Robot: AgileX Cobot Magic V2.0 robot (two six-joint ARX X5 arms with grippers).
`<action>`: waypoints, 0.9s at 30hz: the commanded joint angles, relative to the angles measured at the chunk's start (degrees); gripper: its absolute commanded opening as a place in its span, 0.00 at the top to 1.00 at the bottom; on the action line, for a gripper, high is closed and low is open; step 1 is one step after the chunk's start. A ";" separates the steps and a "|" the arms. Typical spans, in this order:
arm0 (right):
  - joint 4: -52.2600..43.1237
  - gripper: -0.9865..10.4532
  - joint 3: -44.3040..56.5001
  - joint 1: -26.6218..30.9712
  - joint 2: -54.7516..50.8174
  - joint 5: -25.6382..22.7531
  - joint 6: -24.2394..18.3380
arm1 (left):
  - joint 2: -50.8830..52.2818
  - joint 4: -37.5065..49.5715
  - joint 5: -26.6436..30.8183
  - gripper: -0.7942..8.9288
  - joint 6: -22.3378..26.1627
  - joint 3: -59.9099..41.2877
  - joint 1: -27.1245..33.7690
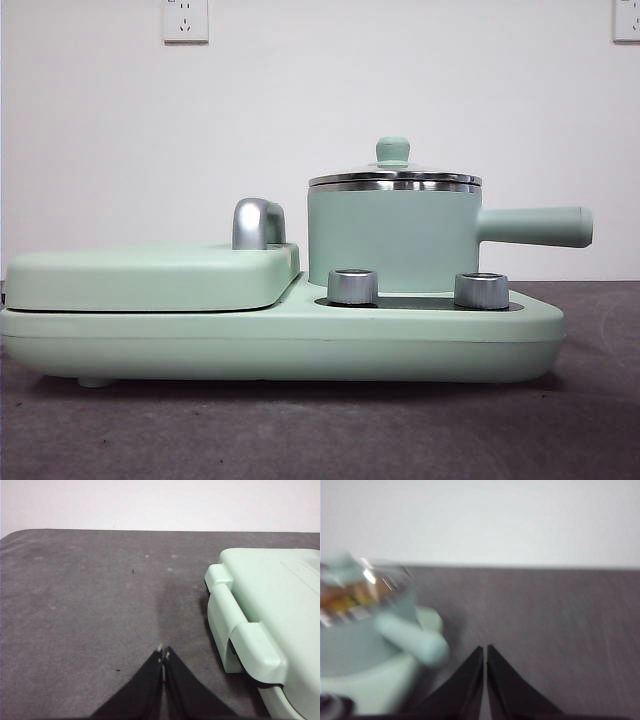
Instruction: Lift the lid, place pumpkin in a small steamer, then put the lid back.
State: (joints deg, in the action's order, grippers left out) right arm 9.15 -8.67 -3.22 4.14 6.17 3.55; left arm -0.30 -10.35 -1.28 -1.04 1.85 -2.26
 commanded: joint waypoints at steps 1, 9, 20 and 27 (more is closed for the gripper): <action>-1.36 0.91 2.64 1.38 -2.14 -0.92 -1.36 | 0.11 -0.35 0.20 0.91 0.37 -1.07 0.04; -1.20 0.91 8.02 1.99 -3.93 -5.18 -1.46 | 0.11 -0.35 0.20 0.91 0.37 -1.07 0.04; 0.83 0.91 8.02 1.99 -3.93 -6.38 -2.95 | 0.11 -0.35 0.20 0.91 0.37 -1.07 0.04; -0.22 0.91 8.00 1.99 -3.93 -6.40 -2.95 | 0.11 -0.35 0.20 0.91 0.37 -1.05 0.04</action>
State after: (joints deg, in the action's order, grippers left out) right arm 9.56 -0.93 -1.26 0.30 -0.12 1.26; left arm -0.30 -10.35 -1.28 -1.04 1.85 -2.26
